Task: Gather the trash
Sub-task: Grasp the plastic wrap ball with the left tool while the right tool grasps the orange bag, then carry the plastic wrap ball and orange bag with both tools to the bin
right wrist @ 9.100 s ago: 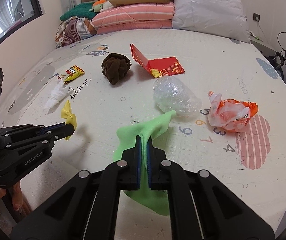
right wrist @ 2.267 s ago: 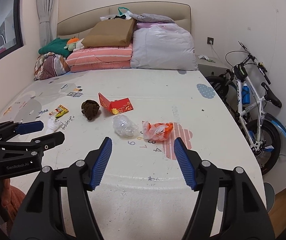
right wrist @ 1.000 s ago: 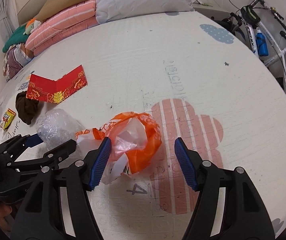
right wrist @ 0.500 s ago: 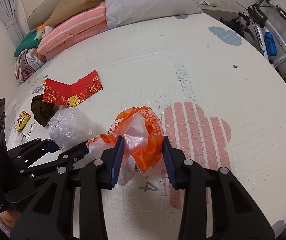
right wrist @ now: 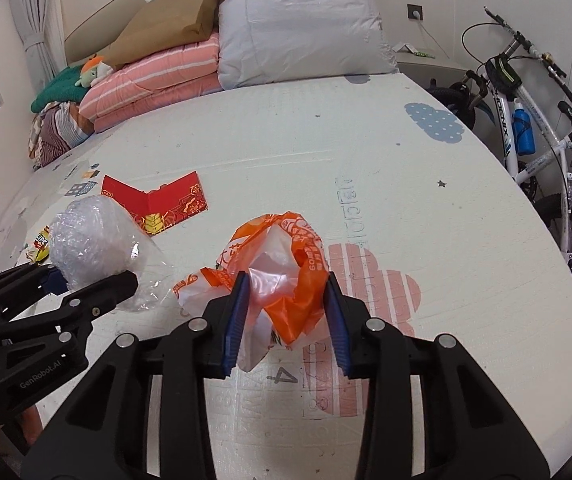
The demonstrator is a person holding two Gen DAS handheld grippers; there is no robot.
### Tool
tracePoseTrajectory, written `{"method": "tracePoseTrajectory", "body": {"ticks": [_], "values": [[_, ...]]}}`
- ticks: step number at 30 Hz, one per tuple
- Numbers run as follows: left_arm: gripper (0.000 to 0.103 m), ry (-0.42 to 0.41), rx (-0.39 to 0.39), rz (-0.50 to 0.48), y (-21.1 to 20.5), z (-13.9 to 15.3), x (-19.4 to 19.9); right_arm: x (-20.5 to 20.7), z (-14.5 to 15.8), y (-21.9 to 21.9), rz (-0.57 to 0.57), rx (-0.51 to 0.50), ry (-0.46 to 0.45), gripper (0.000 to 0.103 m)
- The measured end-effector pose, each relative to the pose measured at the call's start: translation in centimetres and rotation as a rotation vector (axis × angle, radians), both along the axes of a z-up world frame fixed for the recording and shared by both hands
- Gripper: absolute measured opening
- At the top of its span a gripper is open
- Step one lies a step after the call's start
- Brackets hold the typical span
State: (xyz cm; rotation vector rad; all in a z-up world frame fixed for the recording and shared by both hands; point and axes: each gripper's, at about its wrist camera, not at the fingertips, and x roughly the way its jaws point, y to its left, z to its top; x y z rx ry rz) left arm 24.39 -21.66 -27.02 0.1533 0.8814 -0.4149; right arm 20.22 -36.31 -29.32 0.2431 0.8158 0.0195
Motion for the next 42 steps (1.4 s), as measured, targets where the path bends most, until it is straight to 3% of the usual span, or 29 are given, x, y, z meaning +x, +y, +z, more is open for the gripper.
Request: {"method": "tracePoseTrajectory", "body": {"ticks": [14,26,34,42], "values": [[0.039,0.005,-0.010,0.003,1.8,3.4,-8.0,-7.4,4.4,1.0,0.007,-0.089,-0.059,0.035],[0.039,0.006,-0.026,-0.022,0.3,5.3,-15.9,-17.3,8.3,0.3,-0.049,-0.117,-0.133,0.035],[0.039,-0.043,-0.036,-0.152,-5.7,7.8,-19.5,-23.9,9.9,-4.8,-0.173,-0.119,-0.171,0.035],[0.039,-0.062,-0.035,-0.345,-14.9,8.7,-21.6,-29.7,9.5,-13.1,-0.378,-0.123,-0.171,0.035]]}}
